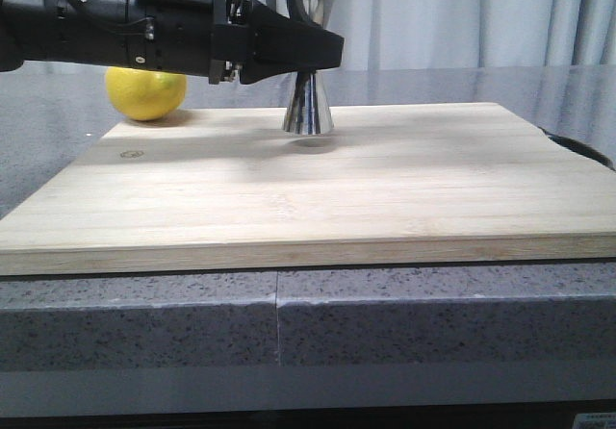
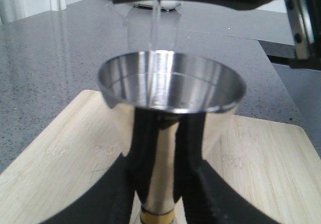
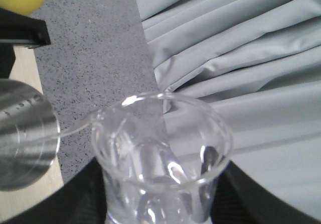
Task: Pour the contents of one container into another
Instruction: 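Tilt the beaker with the right gripper, pouring liquid into the jigger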
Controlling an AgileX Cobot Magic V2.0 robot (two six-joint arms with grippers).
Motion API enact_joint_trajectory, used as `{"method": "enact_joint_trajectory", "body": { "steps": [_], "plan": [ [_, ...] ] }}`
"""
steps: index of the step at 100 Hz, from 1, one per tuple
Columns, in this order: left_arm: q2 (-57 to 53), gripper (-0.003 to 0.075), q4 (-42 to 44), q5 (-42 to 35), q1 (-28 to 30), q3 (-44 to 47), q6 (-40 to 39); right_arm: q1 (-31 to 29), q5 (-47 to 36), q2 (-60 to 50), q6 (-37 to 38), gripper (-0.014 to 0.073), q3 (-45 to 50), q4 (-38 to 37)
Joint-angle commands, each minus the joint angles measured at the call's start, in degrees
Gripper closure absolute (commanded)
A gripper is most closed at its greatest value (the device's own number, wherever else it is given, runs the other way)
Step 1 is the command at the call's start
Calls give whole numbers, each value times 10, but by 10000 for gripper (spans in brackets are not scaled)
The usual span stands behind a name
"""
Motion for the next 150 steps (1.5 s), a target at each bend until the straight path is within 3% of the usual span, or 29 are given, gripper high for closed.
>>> {"method": "enact_joint_trajectory", "body": {
  "steps": [1, 150],
  "plan": [
    [-28, 535, -49, 66, -5, -17, -3, 0, -20, -18, 1, 316, -24, -18],
    [-28, 535, -49, 66, -5, -17, -3, 0, -21, -18, 1, 321, -24, -134]
  ]
}}
